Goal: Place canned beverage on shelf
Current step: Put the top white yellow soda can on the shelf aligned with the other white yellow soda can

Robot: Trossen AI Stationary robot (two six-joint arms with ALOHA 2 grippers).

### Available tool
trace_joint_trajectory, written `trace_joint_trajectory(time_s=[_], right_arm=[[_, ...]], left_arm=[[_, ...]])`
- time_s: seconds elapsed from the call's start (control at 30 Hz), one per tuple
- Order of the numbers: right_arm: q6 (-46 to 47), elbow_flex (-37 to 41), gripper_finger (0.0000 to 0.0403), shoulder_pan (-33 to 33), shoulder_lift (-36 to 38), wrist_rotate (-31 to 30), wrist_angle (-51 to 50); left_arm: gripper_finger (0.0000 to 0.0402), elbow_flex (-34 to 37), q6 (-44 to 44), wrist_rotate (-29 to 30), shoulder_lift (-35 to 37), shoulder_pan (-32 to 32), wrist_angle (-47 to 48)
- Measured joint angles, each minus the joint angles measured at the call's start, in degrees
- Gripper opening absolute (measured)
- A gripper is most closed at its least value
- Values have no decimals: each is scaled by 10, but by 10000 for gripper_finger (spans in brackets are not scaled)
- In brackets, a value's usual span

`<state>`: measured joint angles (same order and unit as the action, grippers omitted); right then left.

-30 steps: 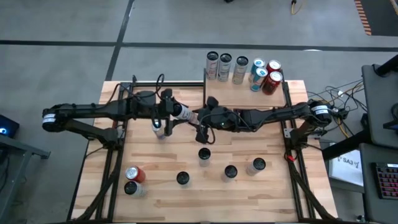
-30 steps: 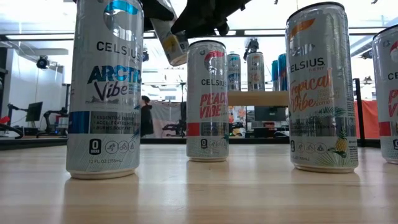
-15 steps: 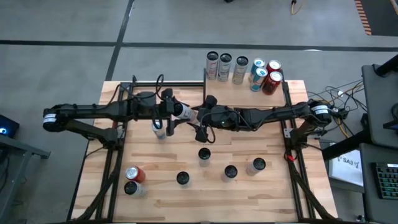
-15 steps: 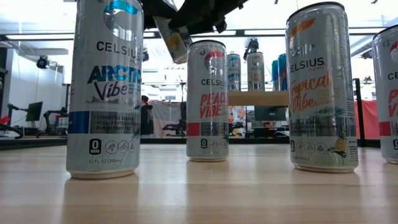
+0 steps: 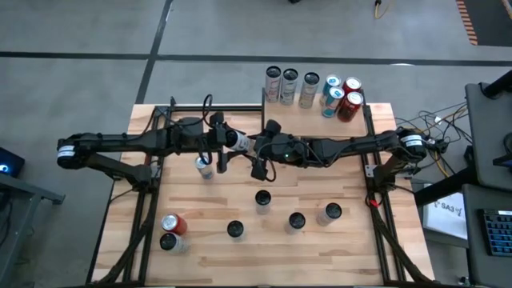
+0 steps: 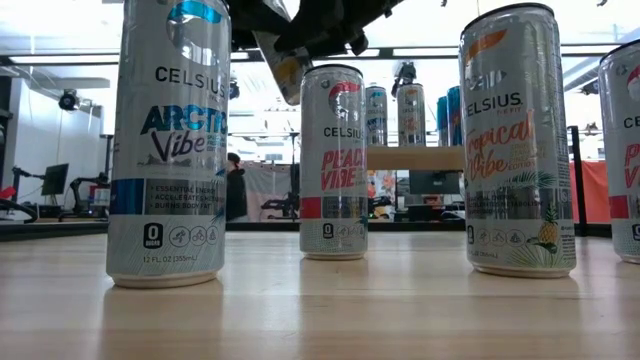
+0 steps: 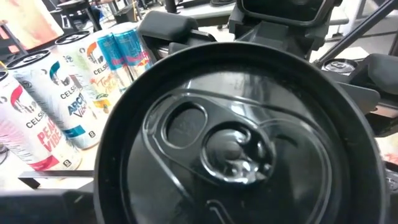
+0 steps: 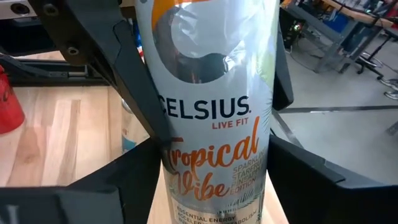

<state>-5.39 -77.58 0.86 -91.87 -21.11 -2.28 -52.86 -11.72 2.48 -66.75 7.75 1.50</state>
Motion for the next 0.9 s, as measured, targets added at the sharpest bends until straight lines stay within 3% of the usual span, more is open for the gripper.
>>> trace_joint_trajectory(time_s=[0.2,0.5,0.9], right_arm=[[11,0,226,-1,0,-11,-3],[48,2,225,-1,4,-28,-12],[30,2,225,-10,33,-47,-42]], left_arm=[[263,0,-1,-2,-1,0,0],[310,-2,-25,-3,9,0,-18],[322,-45,-108,1,46,2,67]])
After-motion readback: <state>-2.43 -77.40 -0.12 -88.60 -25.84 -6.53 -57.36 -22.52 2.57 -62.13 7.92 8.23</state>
